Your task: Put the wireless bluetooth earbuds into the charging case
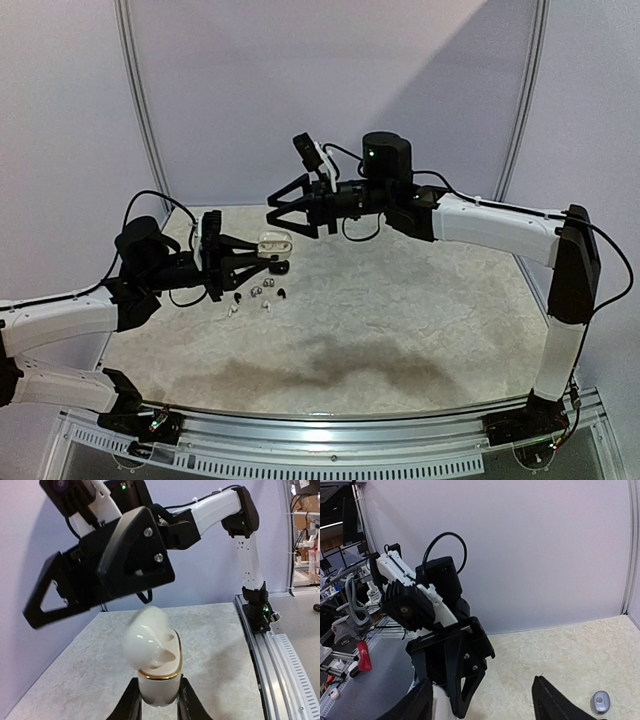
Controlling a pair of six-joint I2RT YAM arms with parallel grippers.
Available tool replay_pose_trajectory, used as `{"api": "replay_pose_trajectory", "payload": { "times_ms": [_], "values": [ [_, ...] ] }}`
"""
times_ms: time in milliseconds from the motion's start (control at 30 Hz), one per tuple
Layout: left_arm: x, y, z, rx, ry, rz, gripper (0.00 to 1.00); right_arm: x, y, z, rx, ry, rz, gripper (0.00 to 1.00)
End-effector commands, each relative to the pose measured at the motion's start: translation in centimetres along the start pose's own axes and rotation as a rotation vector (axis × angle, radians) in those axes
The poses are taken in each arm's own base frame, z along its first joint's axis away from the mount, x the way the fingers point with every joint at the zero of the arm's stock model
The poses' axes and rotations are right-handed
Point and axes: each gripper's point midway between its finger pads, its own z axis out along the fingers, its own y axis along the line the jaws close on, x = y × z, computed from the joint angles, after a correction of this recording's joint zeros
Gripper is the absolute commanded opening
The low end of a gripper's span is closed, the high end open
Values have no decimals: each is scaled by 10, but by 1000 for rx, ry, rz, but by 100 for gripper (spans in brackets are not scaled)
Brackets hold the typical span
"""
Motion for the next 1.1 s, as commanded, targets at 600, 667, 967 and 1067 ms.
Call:
{"api": "replay_pose_trajectory", "payload": {
  "times_ms": [600,667,967,1067],
  "values": [
    [-8,11,-5,-67,-42,-145,0,13,17,-19,104,99,-252,93],
    [-8,11,-5,-61,-41,-136,0,16,14,-16,111,106,-260,94],
    [-6,1,-3,-3,-24,-33,0,30,-9,-4,166,162,-236,95],
    [-4,-1,-2,9,-17,8,0,30,-16,-5,200,172,-229,94]
  ]
}}
